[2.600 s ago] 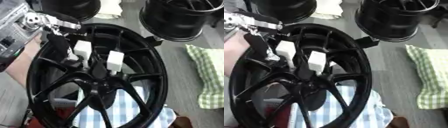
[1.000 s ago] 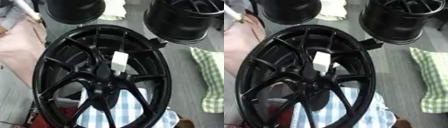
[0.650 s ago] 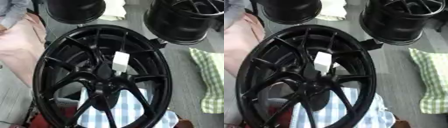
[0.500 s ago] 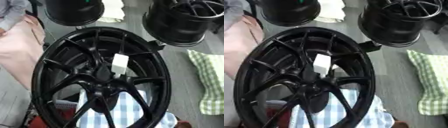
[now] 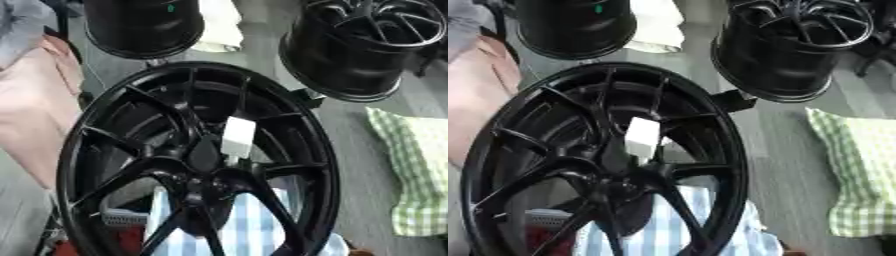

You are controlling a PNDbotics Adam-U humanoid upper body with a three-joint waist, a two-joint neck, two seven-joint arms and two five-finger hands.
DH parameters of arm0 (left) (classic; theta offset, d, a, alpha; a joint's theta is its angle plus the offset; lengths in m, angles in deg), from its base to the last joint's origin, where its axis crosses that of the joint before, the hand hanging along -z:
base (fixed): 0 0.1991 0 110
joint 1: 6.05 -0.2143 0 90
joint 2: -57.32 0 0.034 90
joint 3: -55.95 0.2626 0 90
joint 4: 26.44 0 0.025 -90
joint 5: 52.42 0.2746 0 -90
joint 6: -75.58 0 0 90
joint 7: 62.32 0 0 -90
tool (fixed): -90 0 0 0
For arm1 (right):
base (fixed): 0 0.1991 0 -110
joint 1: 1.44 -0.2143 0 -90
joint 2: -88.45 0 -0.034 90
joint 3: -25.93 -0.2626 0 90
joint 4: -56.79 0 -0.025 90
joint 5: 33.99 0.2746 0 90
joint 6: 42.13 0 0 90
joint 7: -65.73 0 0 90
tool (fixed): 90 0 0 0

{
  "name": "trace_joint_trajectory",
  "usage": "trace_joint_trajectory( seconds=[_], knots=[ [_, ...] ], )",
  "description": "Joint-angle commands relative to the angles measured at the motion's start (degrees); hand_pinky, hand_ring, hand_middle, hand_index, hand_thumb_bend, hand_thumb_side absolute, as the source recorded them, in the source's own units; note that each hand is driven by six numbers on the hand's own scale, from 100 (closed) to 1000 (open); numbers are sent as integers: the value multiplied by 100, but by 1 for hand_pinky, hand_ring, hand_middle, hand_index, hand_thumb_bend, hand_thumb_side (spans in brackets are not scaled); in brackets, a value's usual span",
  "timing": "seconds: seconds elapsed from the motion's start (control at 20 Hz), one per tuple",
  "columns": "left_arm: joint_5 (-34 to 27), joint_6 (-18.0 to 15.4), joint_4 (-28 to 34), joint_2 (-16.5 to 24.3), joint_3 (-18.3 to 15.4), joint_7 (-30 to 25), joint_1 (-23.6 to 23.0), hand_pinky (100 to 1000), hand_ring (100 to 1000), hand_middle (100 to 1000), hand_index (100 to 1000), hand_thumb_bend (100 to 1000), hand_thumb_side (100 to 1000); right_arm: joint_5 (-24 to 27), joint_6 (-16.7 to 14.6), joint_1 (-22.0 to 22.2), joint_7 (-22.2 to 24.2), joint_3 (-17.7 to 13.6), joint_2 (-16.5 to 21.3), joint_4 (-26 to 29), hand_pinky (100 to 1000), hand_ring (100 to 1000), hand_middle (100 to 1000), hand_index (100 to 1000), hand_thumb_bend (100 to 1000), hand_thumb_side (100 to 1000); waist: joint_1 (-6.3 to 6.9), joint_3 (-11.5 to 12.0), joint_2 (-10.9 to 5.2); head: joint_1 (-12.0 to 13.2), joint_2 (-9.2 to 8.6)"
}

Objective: Pull the pin out of the wheel hub.

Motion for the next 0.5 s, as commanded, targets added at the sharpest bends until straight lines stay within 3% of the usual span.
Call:
trace_joint_trajectory(
  seconds=[0.05, 0.2, 0.3, 0.35, 0.4, 0.45, 0.5],
  knots=[
    [227, -188, -41, 152, -155, -149, -9, 878, 839, 786, 912, 572, 571, -39, -3, -60, -46, -111, 190, 102, 794, 715, 612, 694, 100, 527, 40, 7, -89, 6, -34],
    [340, -350, -19, 128, -205, -311, -19, 875, 839, 788, 916, 575, 574, -35, -4, -52, -59, -119, 186, 97, 794, 715, 612, 693, 100, 528, 39, 31, -95, 19, 0],
    [272, -394, 43, 97, -254, -300, -12, 856, 820, 764, 894, 507, 633, -38, -8, -61, -59, -118, 188, 106, 794, 715, 612, 694, 100, 524, 41, 42, -98, 33, 19],
    [139, -427, 129, 59, -302, -216, 8, 834, 789, 725, 856, 347, 643, -41, -10, -69, -58, -118, 186, 112, 794, 715, 612, 694, 100, 520, 39, 48, -102, 30, 21],
    [-77, -471, 259, 9, -360, -46, 22, 831, 783, 718, 851, 328, 639, -44, -11, -78, -55, -116, 187, 118, 794, 715, 612, 694, 100, 520, 35, 55, -103, 18, 11],
    [-368, -545, 438, -59, -427, 198, 43, 808, 728, 648, 817, 245, 617, -47, -11, -85, -49, -112, 191, 125, 793, 715, 613, 694, 100, 517, 25, 61, -103, 7, 1],
    [-774, -650, 653, -146, -473, 482, 57, 799, 701, 615, 796, 242, 624, -50, -11, -92, -40, -108, 198, 134, 793, 715, 613, 694, 100, 515, 13, 64, -98, 5, -12]
  ],
)
